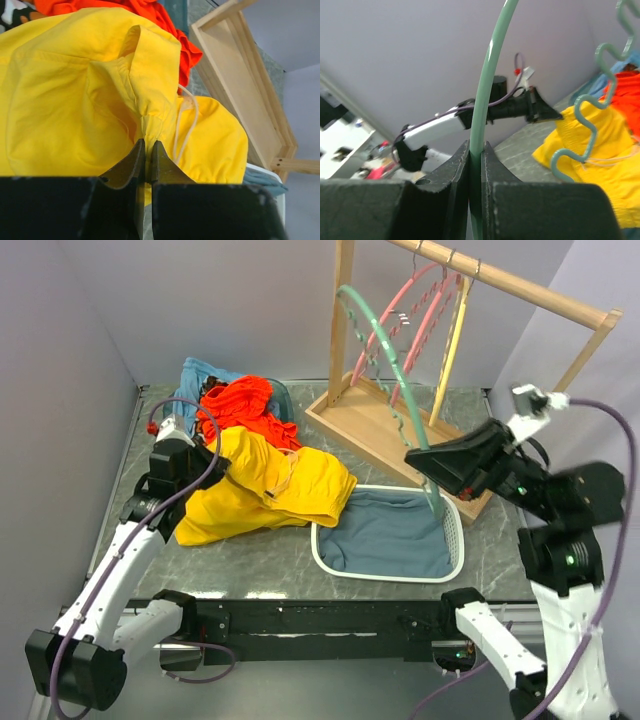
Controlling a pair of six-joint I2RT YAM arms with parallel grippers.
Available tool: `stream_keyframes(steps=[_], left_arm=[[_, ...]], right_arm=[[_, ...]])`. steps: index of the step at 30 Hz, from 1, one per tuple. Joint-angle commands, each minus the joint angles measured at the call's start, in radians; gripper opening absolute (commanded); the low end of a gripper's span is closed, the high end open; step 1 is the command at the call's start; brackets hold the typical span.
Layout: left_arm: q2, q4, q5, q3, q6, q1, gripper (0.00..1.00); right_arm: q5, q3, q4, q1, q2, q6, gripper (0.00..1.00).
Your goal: Place the shorts on the hanger
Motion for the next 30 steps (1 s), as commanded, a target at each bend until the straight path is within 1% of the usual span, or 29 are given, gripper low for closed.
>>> stream_keyframes(steps=[1, 2, 3, 6, 10, 16, 19, 23, 26, 30], left_arm=[[0.024, -0.006, -0.089, 0.052, -0.015, 0.006, 0.01], [0.039, -0.018, -0.098, 0.066, -0.016, 0.006, 0.01], [0.05, -0.026, -0.115, 0.072, -0.016, 0.007, 0.01], [0.078, -0.046, -0.152, 0.087, -0.024, 0.009, 0.01], [0.11, -0.05, -0.192, 0.097, -0.041, 0.015, 0.01], [0.194, -0.059, -0.206, 0.169, -0.072, 0.017, 0.01], [0.242, -0.067, -0.218, 0.196, -0.087, 0.017, 0.01], [0.297, -0.066, -0.221, 0.229, -0.102, 0.017, 0.01], [0.308, -0.063, -0.215, 0.236, -0.115, 0.017, 0.01], [0.302, -0.059, -0.207, 0.241, -0.119, 0.017, 0.01]], right_arm=[[0.022, -0.005, 0.059, 0.155, 0.071, -0.048, 0.0], [0.058, 0.019, 0.017, 0.204, 0.117, -0.087, 0.0], [0.086, 0.025, -0.014, 0.309, 0.14, -0.145, 0.0], [0.188, 0.022, -0.082, 0.42, 0.206, -0.2, 0.0], [0.213, -0.079, -0.06, 0.447, 0.185, -0.197, 0.0], [0.201, -0.304, -0.051, 0.491, 0.099, -0.194, 0.0], [0.169, -0.355, -0.036, 0.502, 0.064, -0.176, 0.0], [0.138, -0.372, -0.034, 0.54, 0.042, -0.158, 0.0], [0.121, -0.387, -0.011, 0.569, 0.05, -0.141, 0.0], [0.136, -0.396, 0.018, 0.644, 0.076, -0.136, 0.0]])
